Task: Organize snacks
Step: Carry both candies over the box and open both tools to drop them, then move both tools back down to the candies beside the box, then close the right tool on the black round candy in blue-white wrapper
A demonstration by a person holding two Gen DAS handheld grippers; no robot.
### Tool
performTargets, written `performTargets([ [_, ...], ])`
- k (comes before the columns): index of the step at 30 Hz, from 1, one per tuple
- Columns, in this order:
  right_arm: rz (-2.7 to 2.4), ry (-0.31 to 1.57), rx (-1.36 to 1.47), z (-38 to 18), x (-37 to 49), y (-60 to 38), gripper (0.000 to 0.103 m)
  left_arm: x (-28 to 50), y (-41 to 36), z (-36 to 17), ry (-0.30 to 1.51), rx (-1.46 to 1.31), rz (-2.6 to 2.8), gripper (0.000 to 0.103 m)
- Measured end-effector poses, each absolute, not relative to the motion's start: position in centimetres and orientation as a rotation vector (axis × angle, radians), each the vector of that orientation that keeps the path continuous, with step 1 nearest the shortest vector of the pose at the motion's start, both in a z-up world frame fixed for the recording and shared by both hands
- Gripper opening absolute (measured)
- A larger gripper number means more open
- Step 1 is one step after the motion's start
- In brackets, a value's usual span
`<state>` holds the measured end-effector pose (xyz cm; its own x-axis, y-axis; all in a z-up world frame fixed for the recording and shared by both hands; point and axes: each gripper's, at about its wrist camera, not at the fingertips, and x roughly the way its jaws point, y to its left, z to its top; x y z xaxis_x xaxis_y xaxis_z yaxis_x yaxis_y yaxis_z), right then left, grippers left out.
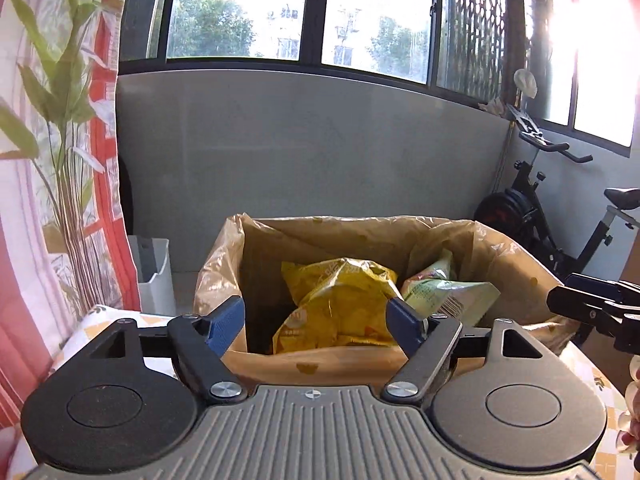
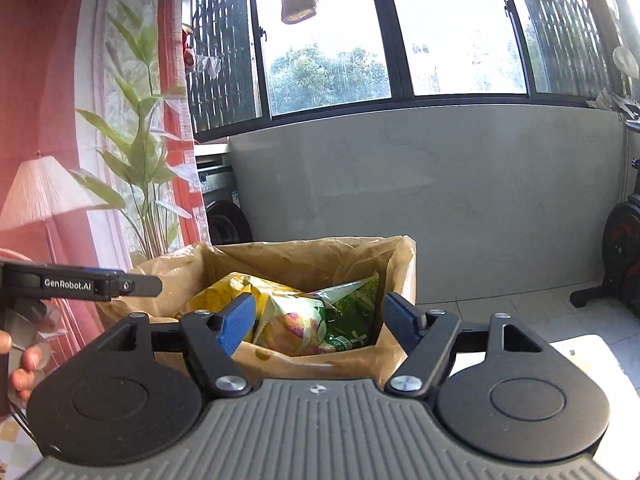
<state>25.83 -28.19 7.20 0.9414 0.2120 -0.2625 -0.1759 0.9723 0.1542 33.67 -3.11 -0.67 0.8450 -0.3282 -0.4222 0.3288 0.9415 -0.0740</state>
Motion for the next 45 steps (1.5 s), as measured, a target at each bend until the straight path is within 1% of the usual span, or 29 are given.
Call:
performTargets([
  [3, 0.198, 0.248, 0.158, 7.0, 23.7, -27.7, 0.074, 31.5, -1.2, -0.5, 0.412, 0.007, -0.408, 0.081],
  [5, 0.206, 0.223, 0.18, 6.6, 22.5, -27.3, 0.074, 30.0, -0.3, -0.2, 0.401, 0.035, -0.408, 0.091],
  [7, 0.233, 0.205, 0.196, 6.2, 21.5, -27.0, 0.075, 28.9, 0.5, -0.2, 0.399, 0.044, -0.37, 0.091],
  [10, 0.246, 0.191, 0.134, 5.7, 20.3, -25.4, 0.075, 27.9, 2.4, -0.8, 0.417, 0.0, -0.34, 0.091],
  [14, 0.274, 0.214, 0.117, 4.5, 19.0, -23.8, 0.075, 27.4, 4.7, -3.3, 0.486, -0.057, -0.273, 0.091],
  [20, 0.284, 0.329, 0.081, 1.4, 18.5, -22.7, 0.075, 25.8, 6.2, -8.3, 0.609, -0.055, -0.216, 0.088],
  [26, 0.312, 0.488, 0.007, -2.3, 19.6, -21.7, 0.075, 24.4, 6.7, -11.7, 0.649, -0.1, -0.168, 0.088],
  [27, 0.325, 0.514, -0.009, -3.0, 19.9, -21.4, 0.075, 24.1, 6.6, -12.0, 0.657, -0.11, -0.16, 0.088],
  [29, 0.365, 0.575, -0.056, -4.6, 20.7, -20.5, 0.075, 23.6, 6.8, -12.7, 0.675, -0.125, -0.158, 0.082],
  [34, 0.458, 0.635, -0.164, -7.2, 22.3, -18.5, 0.075, 22.5, 7.1, -13.6, 0.693, -0.131, -0.161, 0.082],
  [40, 0.413, 0.684, -0.131, -8.6, 24.6, -17.7, 0.075, 22.3, 7.0, -14.6, 0.713, -0.158, -0.173, 0.082],
  [42, 0.425, 0.71, -0.131, -9.0, 24.9, -17.5, 0.072, 22.2, 6.5, -14.9, 0.721, -0.168, -0.205, 0.082],
  [43, 0.432, 0.71, -0.156, -9.2, 24.7, -17.3, 0.067, 22.2, 6.3, -15.0, 0.725, -0.168, -0.216, 0.082],
  [44, 0.446, 0.692, -0.175, -9.2, 24.4, -17.2, 0.058, 22.2, 6.0, -15.1, 0.731, -0.162, -0.226, 0.082],
  [45, 0.458, 0.692, -0.168, -9.1, 24.2, -17.4, 0.056, 22.1, 5.7, -15.2, 0.735, -0.155, -0.233, 0.082],
])
